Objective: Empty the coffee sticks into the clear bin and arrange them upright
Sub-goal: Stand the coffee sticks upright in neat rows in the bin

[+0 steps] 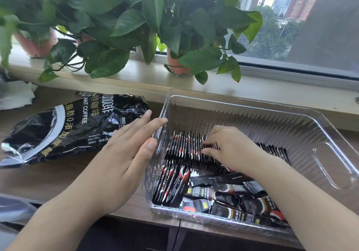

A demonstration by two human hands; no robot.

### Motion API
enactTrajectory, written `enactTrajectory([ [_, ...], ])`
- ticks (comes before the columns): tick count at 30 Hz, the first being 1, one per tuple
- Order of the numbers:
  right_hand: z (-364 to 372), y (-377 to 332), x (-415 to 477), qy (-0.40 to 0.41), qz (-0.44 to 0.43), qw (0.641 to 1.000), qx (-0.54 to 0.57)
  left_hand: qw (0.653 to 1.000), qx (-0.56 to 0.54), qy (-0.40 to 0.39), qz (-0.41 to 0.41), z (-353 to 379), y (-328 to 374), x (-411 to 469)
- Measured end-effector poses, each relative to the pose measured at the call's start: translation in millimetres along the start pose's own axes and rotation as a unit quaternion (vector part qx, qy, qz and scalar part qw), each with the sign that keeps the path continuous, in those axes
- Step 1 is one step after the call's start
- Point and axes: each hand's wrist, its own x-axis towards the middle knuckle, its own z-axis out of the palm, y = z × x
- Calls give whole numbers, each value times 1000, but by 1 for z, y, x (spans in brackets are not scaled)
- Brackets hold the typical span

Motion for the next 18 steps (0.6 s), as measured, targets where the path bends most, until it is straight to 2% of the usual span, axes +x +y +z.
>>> enactTrajectory([
  [4,-7,-1,-10,34,-8,999,22,1000,6,4,11,-1,0,0],
  [9,-5,-6,-13,-16,-14,1000,-6,1000,4,7,15,0,1,0],
  [18,-6,-5,-15,-5,-19,1000,-7,1000,9,10,22,-1,2,0],
])
